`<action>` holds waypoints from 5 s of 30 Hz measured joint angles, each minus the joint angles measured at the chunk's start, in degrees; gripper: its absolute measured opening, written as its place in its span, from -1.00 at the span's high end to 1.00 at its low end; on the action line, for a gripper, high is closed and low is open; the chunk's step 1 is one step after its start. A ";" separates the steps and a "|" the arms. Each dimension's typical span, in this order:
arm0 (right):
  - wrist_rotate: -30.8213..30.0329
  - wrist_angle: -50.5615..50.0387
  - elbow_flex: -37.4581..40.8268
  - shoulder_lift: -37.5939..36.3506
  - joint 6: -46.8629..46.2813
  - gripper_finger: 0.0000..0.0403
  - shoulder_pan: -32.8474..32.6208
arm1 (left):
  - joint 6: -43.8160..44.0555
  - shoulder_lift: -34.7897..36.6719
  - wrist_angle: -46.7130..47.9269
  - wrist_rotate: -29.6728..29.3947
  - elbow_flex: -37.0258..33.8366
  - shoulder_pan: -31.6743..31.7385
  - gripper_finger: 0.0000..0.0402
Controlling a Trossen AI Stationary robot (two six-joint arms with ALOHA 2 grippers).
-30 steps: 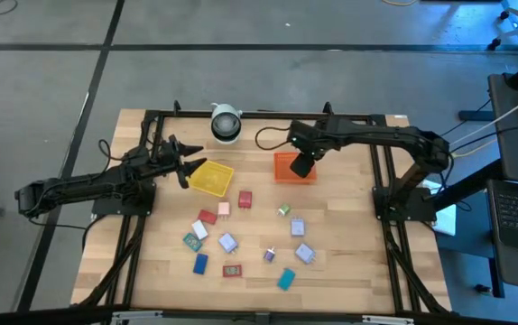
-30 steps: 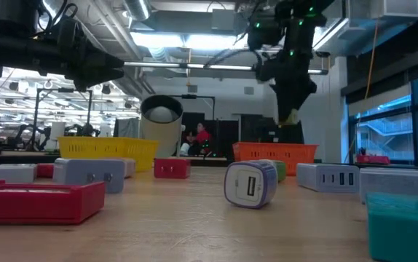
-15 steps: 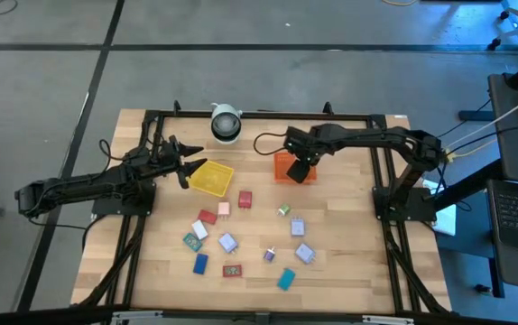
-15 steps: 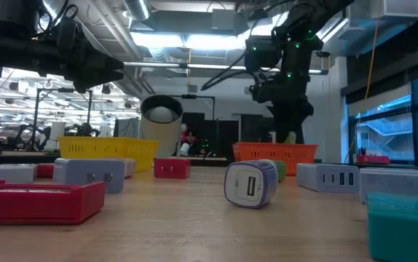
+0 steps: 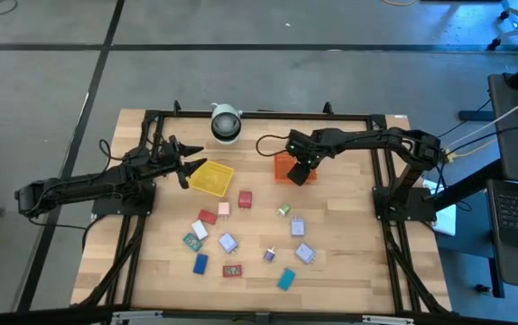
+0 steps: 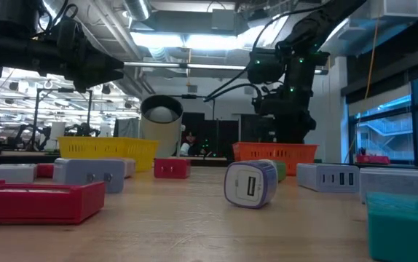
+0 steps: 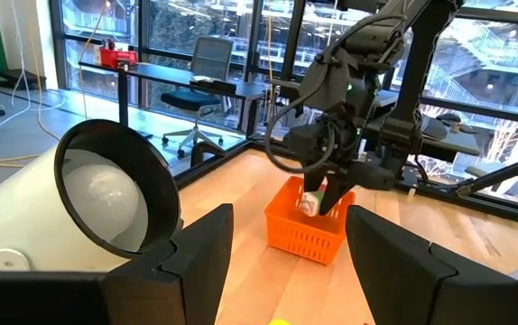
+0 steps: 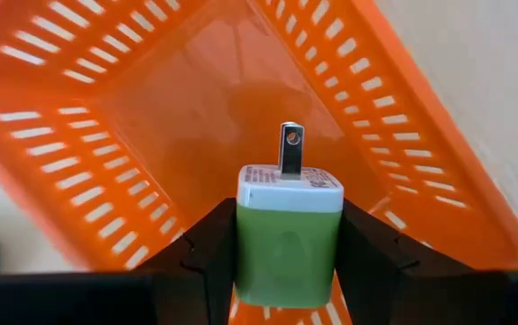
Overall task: Pick & Place Office items
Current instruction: Put the right green charger adapter into the orange bin, then put the top red digital timer into the yellow bin
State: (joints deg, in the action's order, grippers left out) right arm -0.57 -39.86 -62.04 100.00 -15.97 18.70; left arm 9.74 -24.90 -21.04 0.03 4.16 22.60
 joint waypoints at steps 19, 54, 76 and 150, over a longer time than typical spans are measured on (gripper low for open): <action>0.06 0.12 0.01 1.37 2.98 -0.12 0.82 | -0.01 0.01 0.07 0.00 0.00 -0.01 -0.06; -21.91 6.99 9.02 -50.89 -10.67 -0.19 -16.33 | -0.44 2.24 -2.53 5.38 2.23 -0.01 -0.06; -26.78 27.41 26.18 -53.43 -11.72 -0.19 -27.10 | 2.70 -3.33 15.17 8.67 13.08 -0.19 -0.06; -26.85 23.18 26.18 -51.31 -10.53 -0.19 -29.80 | -9.47 -62.91 51.95 -4.35 38.25 -38.19 -0.03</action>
State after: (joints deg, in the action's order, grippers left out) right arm -27.42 -16.67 -35.86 48.69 -26.50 -11.10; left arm 0.27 -87.81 30.91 -4.32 42.41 -15.59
